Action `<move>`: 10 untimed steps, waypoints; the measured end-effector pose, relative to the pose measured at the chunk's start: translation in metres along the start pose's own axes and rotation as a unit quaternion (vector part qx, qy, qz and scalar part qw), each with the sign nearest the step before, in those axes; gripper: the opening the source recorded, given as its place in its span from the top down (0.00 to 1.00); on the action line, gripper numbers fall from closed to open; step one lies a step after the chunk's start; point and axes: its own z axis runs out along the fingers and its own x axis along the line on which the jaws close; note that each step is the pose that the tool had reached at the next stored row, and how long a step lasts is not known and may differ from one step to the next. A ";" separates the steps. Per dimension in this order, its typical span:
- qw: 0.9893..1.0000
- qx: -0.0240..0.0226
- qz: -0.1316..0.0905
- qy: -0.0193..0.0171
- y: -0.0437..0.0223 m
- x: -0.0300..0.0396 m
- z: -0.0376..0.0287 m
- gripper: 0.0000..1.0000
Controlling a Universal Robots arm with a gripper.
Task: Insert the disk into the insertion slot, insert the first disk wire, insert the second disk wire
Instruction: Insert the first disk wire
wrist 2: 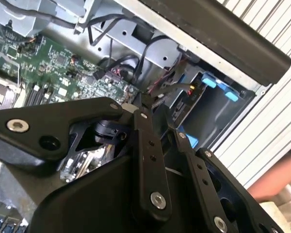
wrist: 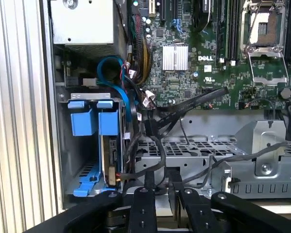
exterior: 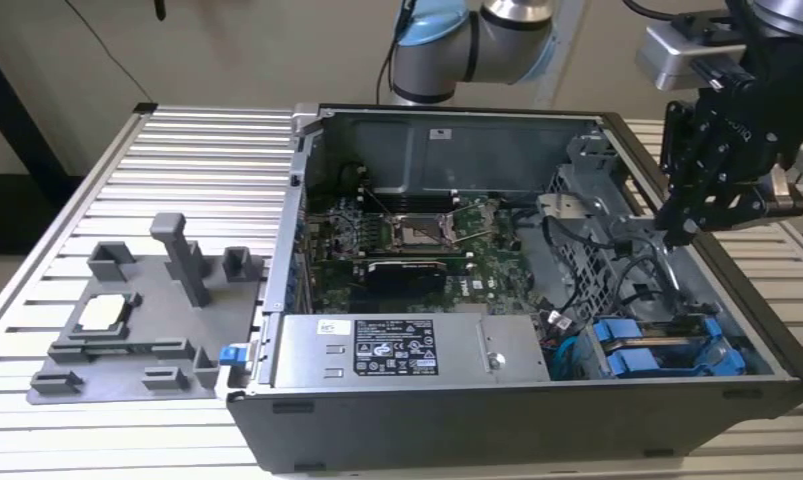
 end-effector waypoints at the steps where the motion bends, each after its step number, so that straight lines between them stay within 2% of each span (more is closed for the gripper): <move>1: 1.000 0.000 0.000 0.000 0.0022 0.0000 -0.0002 0.73; 6: 1.000 0.000 -0.001 0.000 0.0135 0.0002 -0.0010 0.73; 8: 1.000 0.000 -0.002 0.002 0.0178 0.0002 -0.0013 0.73; 10: 1.000 0.000 -0.005 0.005 0.0212 0.0001 -0.0015 0.73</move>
